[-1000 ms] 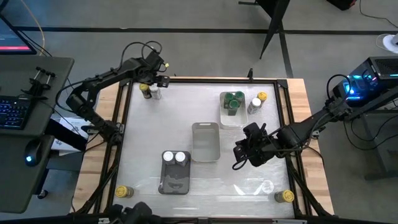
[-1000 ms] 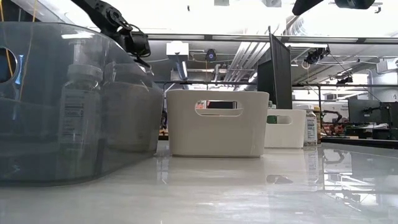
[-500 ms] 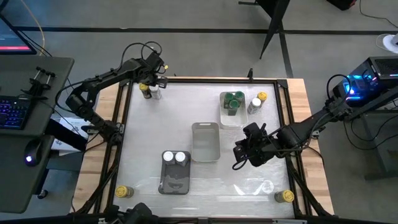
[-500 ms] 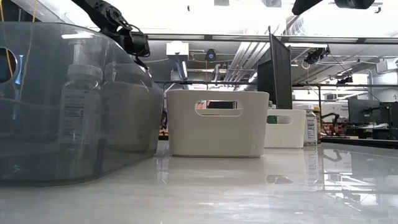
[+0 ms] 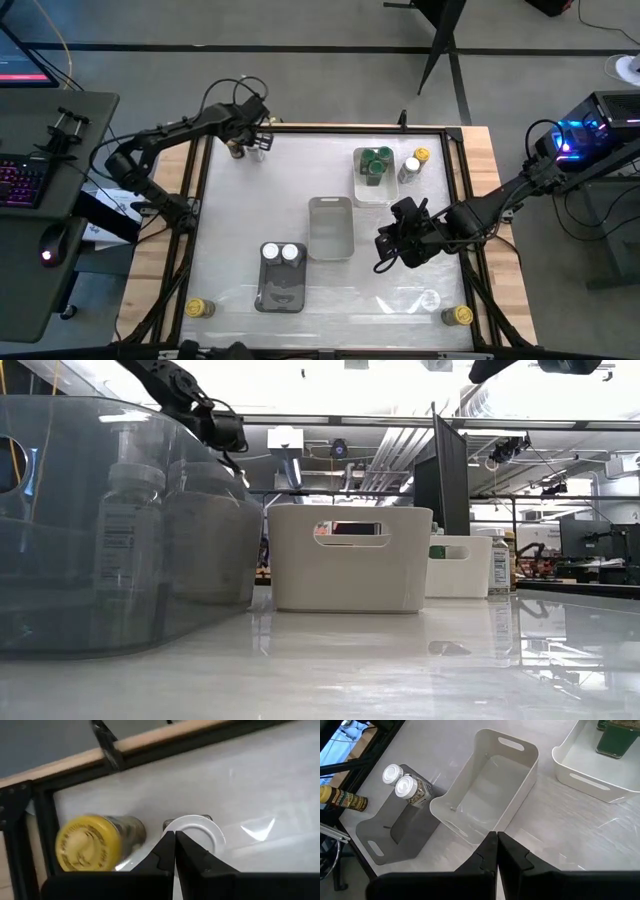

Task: Sort spices by type
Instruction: Put the white seasoning bottle into the black bin

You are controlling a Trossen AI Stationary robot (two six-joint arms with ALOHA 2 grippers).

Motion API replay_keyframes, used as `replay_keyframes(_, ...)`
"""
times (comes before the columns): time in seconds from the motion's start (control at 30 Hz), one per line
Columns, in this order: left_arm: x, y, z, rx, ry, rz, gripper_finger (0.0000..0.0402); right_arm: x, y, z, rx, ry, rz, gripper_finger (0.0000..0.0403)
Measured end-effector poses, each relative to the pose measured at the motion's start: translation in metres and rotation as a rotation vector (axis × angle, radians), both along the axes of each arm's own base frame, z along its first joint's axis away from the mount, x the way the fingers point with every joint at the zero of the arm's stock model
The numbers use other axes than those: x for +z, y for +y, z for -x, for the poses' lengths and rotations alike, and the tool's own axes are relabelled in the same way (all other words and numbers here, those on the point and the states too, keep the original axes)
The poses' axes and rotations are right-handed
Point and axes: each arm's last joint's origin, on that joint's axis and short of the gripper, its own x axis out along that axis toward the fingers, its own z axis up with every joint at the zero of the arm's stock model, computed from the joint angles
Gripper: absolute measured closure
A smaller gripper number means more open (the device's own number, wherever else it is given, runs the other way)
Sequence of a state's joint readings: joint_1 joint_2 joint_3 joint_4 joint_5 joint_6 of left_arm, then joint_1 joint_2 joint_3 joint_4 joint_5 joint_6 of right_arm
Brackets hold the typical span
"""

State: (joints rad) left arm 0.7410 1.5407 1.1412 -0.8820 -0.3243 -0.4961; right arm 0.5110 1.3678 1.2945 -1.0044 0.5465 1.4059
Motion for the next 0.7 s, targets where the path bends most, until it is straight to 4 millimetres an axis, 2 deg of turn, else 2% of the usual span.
replay_keyframes(0.17,0.004,-0.018,-0.006,-0.067,0.011,0.025,0.0401,0.000,0.000,0.000,0.000,0.000,0.000,0.0403)
replay_keyframes(0.33,0.009,-0.046,-0.010,-0.164,0.079,0.075,0.0401,0.000,0.000,0.000,0.000,-0.001,0.002,0.0403)
replay_keyframes(0.53,0.016,-0.090,-0.014,-0.247,0.149,0.129,0.0401,0.000,0.000,0.000,0.009,0.000,0.020,0.0403)
replay_keyframes(0.7,0.025,-0.131,-0.019,-0.323,0.128,0.122,0.0401,0.000,-0.001,0.000,0.009,-0.003,0.034,0.0403)
